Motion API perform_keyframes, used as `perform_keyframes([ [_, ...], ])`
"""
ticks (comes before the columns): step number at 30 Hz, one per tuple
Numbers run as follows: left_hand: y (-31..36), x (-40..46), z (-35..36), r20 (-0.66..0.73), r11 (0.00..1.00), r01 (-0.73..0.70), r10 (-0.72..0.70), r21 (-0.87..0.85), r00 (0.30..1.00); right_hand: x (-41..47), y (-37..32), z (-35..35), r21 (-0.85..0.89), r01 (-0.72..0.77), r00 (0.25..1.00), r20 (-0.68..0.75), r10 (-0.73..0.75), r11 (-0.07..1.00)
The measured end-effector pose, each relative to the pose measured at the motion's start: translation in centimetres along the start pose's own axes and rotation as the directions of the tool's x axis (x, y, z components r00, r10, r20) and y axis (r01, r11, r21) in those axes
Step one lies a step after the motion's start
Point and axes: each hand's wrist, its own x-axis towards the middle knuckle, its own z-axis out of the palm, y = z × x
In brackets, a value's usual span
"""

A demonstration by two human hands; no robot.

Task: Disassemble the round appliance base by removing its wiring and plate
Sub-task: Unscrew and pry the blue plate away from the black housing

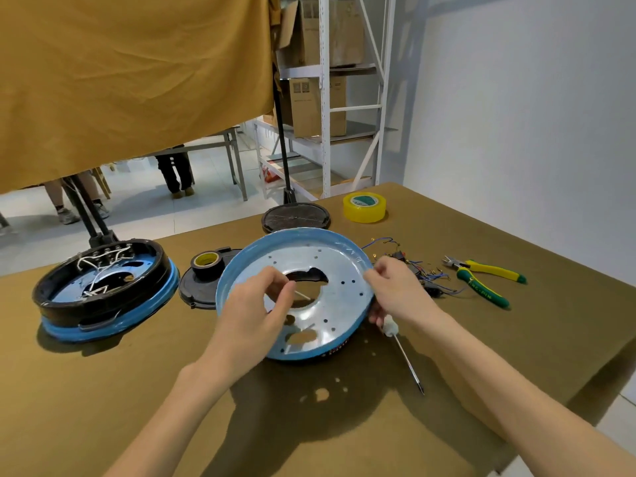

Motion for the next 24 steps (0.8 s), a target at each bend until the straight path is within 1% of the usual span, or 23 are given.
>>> perform_keyframes([
  [1,0.1,0.1,-0.2,-0.091,0.999,-0.039,0.041,0.02,0.995,0.3,0.0,-0.8,0.036,0.017,0.998,-0.061,-0.014,0.999],
  [3,0.5,0.4,-0.2,-0.289,0.991,-0.112,0.128,0.07,0.949,0.8,0.4,-2.3,0.105,0.043,0.983,-0.182,-0.023,0.994],
  [4,0.6,0.5,0.1,-0.355,0.989,-0.132,0.149,0.072,0.923,1.0,0.7,-3.0,0.147,0.044,0.969,-0.246,-0.007,0.988],
  [5,0.8,0.6,0.7,-0.37,0.99,-0.13,0.139,0.05,0.918,1.1,1.3,-3.7,0.197,0.034,0.953,-0.302,0.028,0.98],
  [6,0.9,0.8,1.5,-0.336,0.995,-0.103,0.1,0.009,0.937,1.1,1.9,-4.4,0.256,0.016,0.937,-0.341,0.075,0.967],
  [8,0.8,0.6,3.4,-0.184,1.0,-0.006,0.001,-0.026,0.983,0.9,3.5,-5.4,0.381,-0.033,0.91,-0.371,0.186,0.924],
  [9,0.7,0.4,4.4,-0.113,1.0,0.019,-0.02,-0.012,0.993,0.7,4.3,-5.9,0.429,-0.052,0.896,-0.378,0.231,0.902],
  [11,0.3,-0.3,6.1,0.011,1.0,0.02,-0.02,0.017,1.0,0.2,6.0,-7.0,0.487,-0.067,0.876,-0.39,0.286,0.871],
  [13,-0.2,-1.0,7.2,0.126,0.994,-0.015,0.001,0.109,0.992,-0.6,7.5,-7.9,0.494,-0.084,0.861,-0.402,0.313,0.865],
  [15,-0.4,-1.4,7.7,0.181,0.969,-0.061,0.017,0.241,0.983,-1.6,8.7,-8.4,0.466,-0.12,0.85,-0.409,0.333,0.877],
  [16,-0.3,-1.5,7.7,0.18,0.952,-0.074,0.021,0.296,0.984,-2.2,9.2,-8.5,0.458,-0.138,0.845,-0.408,0.346,0.878],
  [18,0.2,-1.8,7.7,0.124,0.932,-0.087,0.046,0.351,0.991,-3.3,9.7,-8.4,0.456,-0.153,0.84,-0.407,0.359,0.877],
  [21,0.9,-2.8,7.5,0.027,0.926,-0.116,0.114,0.36,0.993,-4.7,9.9,-8.1,0.462,-0.152,0.837,-0.409,0.362,0.874],
  [24,0.7,-3.5,6.6,-0.125,0.936,-0.104,0.153,0.335,0.98,-6.0,9.4,-7.9,0.467,-0.119,0.849,-0.41,0.334,0.876],
])
